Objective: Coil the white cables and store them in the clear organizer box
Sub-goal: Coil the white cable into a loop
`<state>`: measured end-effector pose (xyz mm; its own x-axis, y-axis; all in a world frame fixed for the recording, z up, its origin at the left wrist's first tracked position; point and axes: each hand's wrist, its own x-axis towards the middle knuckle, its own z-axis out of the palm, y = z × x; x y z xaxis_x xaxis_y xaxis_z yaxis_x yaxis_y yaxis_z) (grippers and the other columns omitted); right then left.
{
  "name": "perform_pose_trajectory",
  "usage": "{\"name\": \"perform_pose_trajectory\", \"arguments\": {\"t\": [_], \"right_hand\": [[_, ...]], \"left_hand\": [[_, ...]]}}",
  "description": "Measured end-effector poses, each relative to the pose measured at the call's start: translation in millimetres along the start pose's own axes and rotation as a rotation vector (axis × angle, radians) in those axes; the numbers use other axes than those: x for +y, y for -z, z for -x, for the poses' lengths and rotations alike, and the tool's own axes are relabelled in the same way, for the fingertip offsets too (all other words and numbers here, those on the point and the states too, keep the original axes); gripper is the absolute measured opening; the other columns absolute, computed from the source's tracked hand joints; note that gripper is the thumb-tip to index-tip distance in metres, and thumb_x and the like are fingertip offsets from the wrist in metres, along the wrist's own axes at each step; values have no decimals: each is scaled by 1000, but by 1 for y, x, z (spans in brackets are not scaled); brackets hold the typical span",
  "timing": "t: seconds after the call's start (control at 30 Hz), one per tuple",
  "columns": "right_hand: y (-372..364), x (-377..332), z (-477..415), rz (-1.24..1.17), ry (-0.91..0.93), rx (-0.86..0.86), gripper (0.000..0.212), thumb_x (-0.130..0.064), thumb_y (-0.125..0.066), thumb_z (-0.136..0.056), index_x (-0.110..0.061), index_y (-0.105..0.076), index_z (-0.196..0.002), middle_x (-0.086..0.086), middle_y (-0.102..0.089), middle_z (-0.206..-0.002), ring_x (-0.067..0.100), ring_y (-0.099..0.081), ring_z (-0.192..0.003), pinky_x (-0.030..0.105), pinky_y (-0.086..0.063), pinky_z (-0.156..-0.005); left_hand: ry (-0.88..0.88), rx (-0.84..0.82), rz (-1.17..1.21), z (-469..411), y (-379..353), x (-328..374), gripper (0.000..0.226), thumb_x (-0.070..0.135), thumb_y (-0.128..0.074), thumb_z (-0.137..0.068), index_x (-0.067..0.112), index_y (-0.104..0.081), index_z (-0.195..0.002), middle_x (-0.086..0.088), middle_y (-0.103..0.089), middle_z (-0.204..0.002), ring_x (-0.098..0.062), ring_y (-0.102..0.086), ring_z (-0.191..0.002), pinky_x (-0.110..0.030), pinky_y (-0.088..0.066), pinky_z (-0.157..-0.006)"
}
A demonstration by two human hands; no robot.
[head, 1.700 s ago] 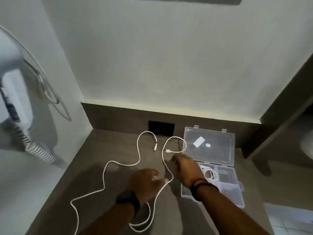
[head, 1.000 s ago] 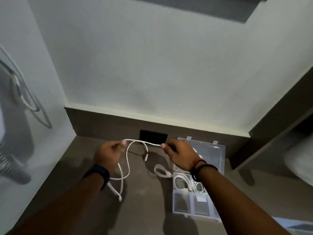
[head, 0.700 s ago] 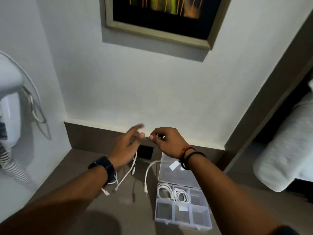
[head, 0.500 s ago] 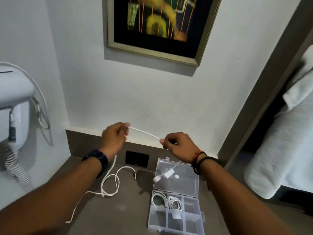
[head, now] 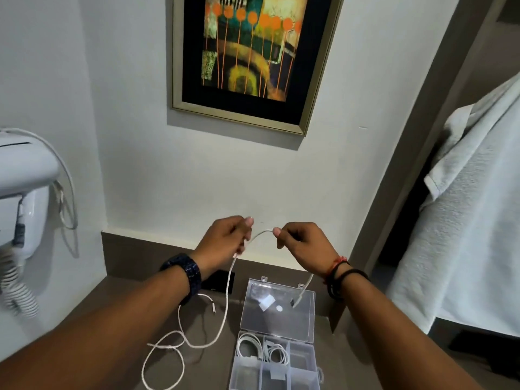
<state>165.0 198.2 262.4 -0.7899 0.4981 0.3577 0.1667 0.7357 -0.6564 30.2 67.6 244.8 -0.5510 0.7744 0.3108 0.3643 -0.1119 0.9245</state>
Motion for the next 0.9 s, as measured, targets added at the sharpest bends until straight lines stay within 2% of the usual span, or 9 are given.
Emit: {"name": "perform_pose_trajectory", "arguments": {"t": [0.1,0.2,0.27,0.37,0.5,0.67,0.8,0.83,0.9], "right_hand": [[6,-2,0,-35,-1,6,38,-38,-55,-91,-20,-64,-59,-9,-43,-43,4,-37,-43,20,-32,-50],[10,-7,0,-26,21,10,38,-40,-56,-90,-20,-65,-60,-14,-48,-40,3,-40,-42,13,-29,-48],[13,-8,1,-29,-12,-8,42,-44,-55,-90,-18,-64,-57,-9,-42,-39,5,-36,-40,13,-28,-46],[14,-11,7,-94,-199,-121,57,-52,-48,-91,-18,-54,-45,-10,-37,-37,8,-31,-36,18,-28,-40],[15,-26,13,-273,-446,-421,64,-59,-36,-92,-19,-38,-43,-7,-28,-38,11,-20,-34,19,-18,-38],[15,-79,14,-622,-218,-731,44,-39,-52,-89,-17,-36,-54,-7,-30,-45,9,-21,-36,23,-15,-40],[14,-120,6,-971,104,-511,11,-14,-51,-87,-16,-49,-77,-10,-32,-48,5,-24,-35,16,-20,-36],[16,-124,3,-1011,156,-378,4,-11,-52,-86,-15,-51,-88,-10,-35,-48,5,-27,-36,17,-22,-36],[19,-123,-6,-958,211,-4,23,-8,-55,-85,-16,-48,-105,-10,-41,-53,5,-37,-42,19,-34,-40]], "left_hand": [[18,-133,-11,-1,-10,6,34,44,-39,-94,20,-60,-106,4,-65,-105,-9,-58,-101,-24,-42,-90],[23,-167,-26,0,-19,9,39,42,-39,-95,14,-60,-77,4,-59,-70,-16,-61,-75,-31,-46,-79],[-20,-32,-53,-6,-14,12,39,38,-43,-96,16,-51,-65,2,-43,-58,-16,-46,-55,-33,-43,-62],[-117,161,-162,-18,0,19,38,35,-44,-95,16,-50,-63,5,-34,-51,-4,-31,-41,-21,-27,-46],[-128,241,-184,-30,17,24,39,35,-47,-95,9,-56,-67,4,-36,-50,-8,-31,-43,-26,-26,-48],[-117,156,-96,-28,17,24,39,30,-46,-96,18,-52,-60,8,-48,-54,-13,-37,-51,-27,-32,-53],[-128,-51,86,-16,3,22,37,4,-41,-97,10,-52,-61,13,-48,-40,2,-39,-42,-14,-32,-45],[-127,-56,49,-13,0,22,39,8,-41,-97,10,-45,-59,13,-43,-37,1,-35,-38,-12,-28,-43],[-120,-48,-22,-8,-1,23,44,30,-41,-98,12,-39,-58,10,-34,-39,-4,-27,-38,-11,-24,-42]]}}
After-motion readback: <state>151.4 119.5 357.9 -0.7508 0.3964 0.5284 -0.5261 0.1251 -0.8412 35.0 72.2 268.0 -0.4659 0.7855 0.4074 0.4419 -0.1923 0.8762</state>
